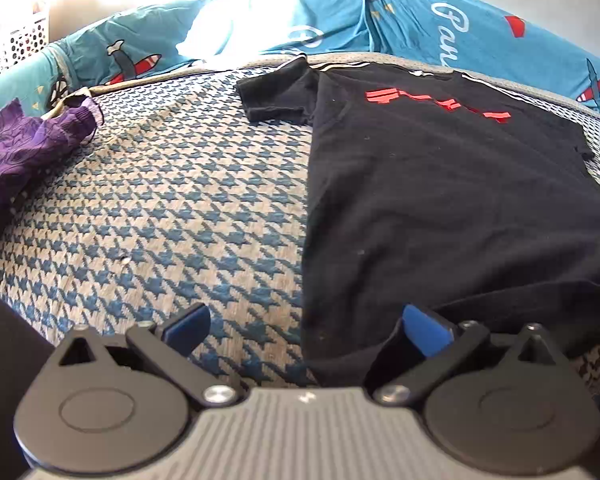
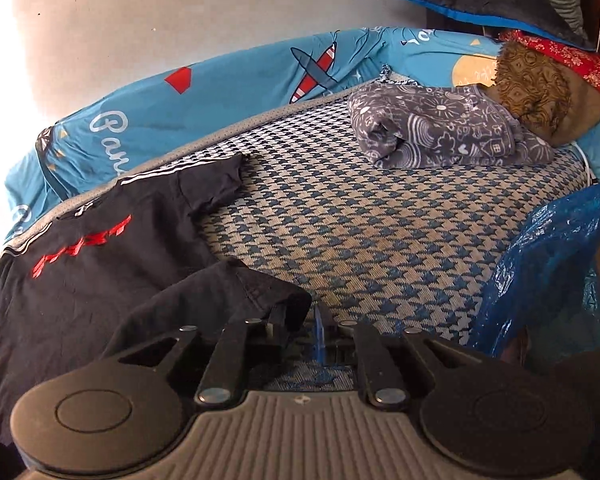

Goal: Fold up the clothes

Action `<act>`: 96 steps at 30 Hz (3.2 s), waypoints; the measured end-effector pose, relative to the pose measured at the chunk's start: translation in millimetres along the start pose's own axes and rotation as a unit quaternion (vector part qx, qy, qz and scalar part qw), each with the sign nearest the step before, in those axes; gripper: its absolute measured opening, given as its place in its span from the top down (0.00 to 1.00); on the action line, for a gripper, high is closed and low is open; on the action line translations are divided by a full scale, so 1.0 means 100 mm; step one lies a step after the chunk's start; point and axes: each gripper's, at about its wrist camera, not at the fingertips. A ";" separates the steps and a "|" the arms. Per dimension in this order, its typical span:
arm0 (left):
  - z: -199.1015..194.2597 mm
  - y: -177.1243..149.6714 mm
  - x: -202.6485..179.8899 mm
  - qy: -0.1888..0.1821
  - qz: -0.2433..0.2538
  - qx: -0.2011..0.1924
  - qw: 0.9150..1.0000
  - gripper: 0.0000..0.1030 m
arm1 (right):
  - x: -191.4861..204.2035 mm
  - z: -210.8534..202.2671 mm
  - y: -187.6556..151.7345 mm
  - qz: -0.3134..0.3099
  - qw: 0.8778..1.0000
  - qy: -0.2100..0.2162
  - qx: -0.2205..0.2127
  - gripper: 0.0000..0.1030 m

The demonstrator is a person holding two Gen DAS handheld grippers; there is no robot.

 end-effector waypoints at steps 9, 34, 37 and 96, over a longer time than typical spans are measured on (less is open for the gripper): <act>-0.03 0.03 0.15 0.017 -0.029 -0.006 0.999 0.00 | 0.00 -0.04 -0.09 -0.012 0.999 -0.027 0.013 0.77; -0.08 0.04 0.05 -0.006 -0.015 -0.017 1.000 0.00 | -0.06 0.37 -0.12 0.062 0.994 0.083 0.043 0.75; -0.08 0.04 0.07 -0.005 -0.018 -0.017 1.000 0.00 | 0.01 0.36 -0.15 0.037 0.995 0.072 0.053 0.89; -0.16 0.55 0.80 0.002 -0.079 -0.049 0.996 0.00 | 2.71 -0.68 -1.70 -0.459 0.792 0.403 0.008 0.61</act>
Point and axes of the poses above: each gripper's, at about its wrist camera, not at the fingertips, and z roughly the way its jaws point, x to its left, y to its top, and after that the axes turned 7 degrees about -x, right-handed
